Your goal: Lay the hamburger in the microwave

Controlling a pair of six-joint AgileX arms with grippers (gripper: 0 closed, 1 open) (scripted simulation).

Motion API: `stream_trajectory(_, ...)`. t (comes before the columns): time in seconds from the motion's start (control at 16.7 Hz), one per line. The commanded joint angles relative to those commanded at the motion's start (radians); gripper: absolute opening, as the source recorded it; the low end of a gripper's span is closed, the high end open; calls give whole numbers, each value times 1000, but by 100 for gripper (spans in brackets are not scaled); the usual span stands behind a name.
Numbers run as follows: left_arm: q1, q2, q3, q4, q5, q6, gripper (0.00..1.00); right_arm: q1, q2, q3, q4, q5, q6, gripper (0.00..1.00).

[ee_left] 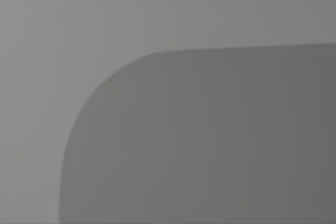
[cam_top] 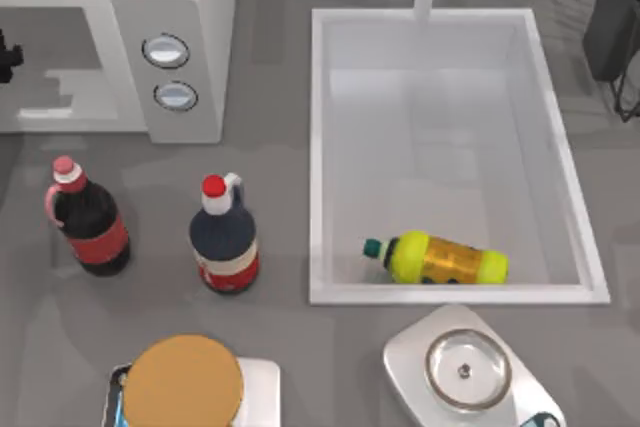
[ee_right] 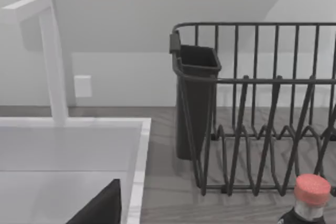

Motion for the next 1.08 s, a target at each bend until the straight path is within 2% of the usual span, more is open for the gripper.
stream_trajectory(0.18, 4, 21, -102, 144, 52, 9, 0, 0, 0, 0, 0, 0, 0, 100)
stream_trajectory(0.42, 1, 39, -179, 238, 103, 15, 0, 0, 0, 0, 0, 0, 0, 100)
stream_trajectory(0.84, -12, 48, -167, 229, 103, 16, 0, 0, 0, 0, 0, 0, 0, 100)
stream_trajectory(1.08, -35, 151, -12, 161, 88, 8, 0, 0, 0, 0, 0, 0, 0, 100)
